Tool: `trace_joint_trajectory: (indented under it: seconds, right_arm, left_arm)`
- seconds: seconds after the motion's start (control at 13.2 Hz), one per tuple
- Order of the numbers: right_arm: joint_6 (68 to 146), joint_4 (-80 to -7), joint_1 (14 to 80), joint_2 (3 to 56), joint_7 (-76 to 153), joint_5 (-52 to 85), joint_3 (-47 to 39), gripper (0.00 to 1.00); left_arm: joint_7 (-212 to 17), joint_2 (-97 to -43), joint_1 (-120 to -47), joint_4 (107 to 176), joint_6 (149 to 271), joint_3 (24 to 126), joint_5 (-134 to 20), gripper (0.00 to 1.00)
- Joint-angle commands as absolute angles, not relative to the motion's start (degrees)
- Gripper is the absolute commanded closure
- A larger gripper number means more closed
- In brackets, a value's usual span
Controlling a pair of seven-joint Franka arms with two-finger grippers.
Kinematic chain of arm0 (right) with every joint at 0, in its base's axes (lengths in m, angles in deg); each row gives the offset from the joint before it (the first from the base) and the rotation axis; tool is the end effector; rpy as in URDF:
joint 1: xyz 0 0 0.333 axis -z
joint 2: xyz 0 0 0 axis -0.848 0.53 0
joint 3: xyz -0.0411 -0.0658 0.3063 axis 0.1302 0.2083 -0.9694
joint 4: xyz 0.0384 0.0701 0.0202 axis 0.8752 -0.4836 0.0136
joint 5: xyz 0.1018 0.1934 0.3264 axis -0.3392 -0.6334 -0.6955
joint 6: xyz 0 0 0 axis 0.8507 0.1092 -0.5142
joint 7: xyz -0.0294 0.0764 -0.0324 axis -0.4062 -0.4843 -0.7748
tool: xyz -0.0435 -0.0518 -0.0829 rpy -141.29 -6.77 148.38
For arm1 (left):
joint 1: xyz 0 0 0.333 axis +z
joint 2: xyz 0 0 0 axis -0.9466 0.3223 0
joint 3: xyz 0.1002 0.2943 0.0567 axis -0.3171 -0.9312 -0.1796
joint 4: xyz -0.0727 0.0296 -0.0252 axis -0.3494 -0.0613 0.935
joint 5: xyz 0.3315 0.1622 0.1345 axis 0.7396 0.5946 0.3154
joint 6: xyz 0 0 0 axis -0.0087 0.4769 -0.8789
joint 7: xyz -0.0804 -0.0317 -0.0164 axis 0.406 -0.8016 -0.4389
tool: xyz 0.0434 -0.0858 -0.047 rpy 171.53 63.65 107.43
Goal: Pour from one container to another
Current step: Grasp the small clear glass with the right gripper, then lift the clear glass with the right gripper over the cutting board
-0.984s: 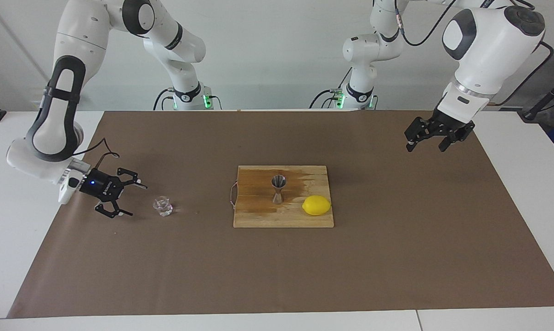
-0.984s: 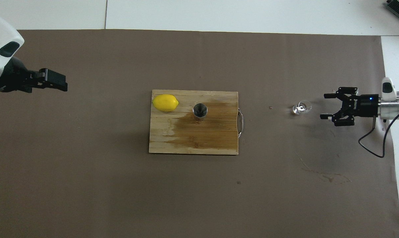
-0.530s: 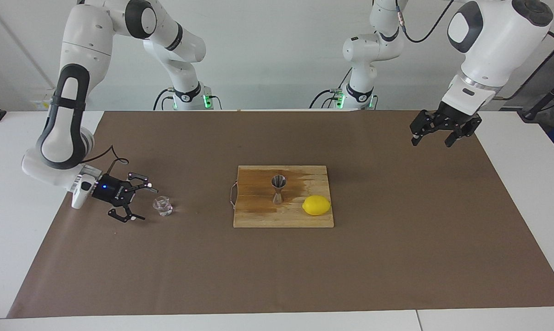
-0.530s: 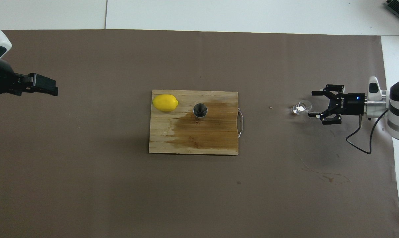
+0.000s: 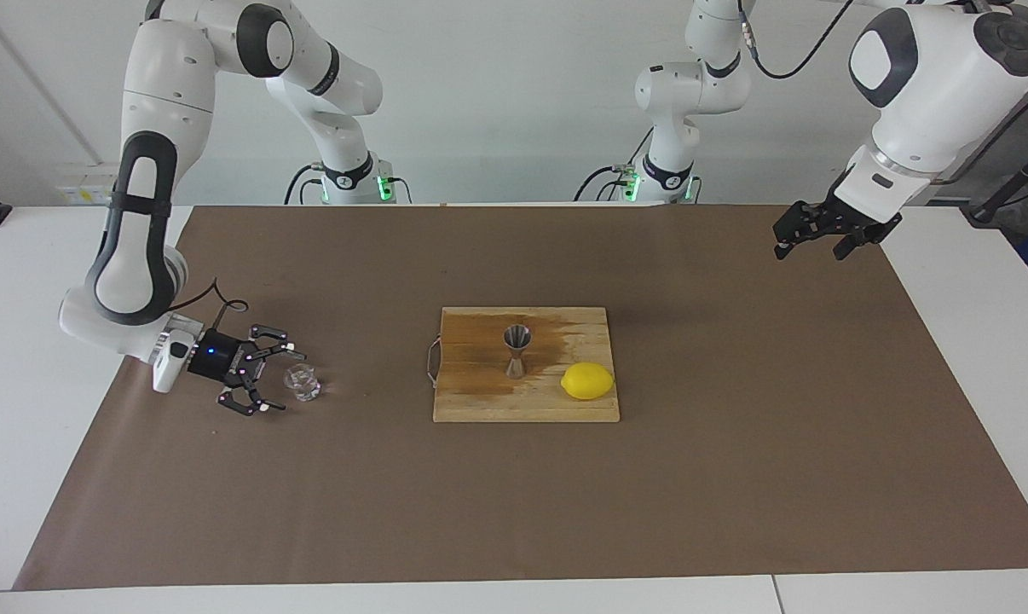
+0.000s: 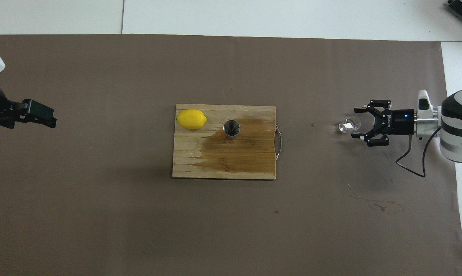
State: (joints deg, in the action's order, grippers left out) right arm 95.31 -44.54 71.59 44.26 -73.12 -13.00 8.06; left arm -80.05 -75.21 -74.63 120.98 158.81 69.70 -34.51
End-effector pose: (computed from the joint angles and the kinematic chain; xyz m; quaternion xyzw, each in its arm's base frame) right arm 0.6039 -0.1262 0.2436 -0.7339 -0.4964 -0.3077 0.3467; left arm 0.5709 -0.0181 0.5880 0.9980 -0.0294 -0.0514 0.0207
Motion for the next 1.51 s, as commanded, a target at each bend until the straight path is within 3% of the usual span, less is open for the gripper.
trace_joint_trajectory:
  seconds: [0.0,0.3,0.68,1.36,1.44]
  right_arm:
    - [95.3,-44.7,71.5,45.0,-75.4,-14.7,7.9,0.0]
    - [95.7,-44.6,70.7,45.2,-75.4,-14.9,7.9,0.0]
    - [96.2,-44.1,69.5,45.8,-75.4,-15.9,7.9,0.0]
    - [95.7,-44.0,70.5,45.6,-75.9,-13.2,8.0,0.0]
    - [95.6,-44.0,70.5,45.6,-76.0,-13.2,8.0,0.04]
  left_arm:
    - [-79.4,-76.3,-76.6,120.5,155.0,68.1,-33.3,0.0]
    - [-79.9,-76.1,-77.8,117.5,151.4,68.3,-33.2,0.0]
    - [-79.8,-80.1,-77.7,125.2,157.9,68.7,-33.2,0.0]
    - [-80.0,-80.1,-77.5,125.3,159.5,69.0,-32.6,0.0]
    - [-80.1,-80.3,-77.4,125.5,159.1,69.1,-32.6,0.0]
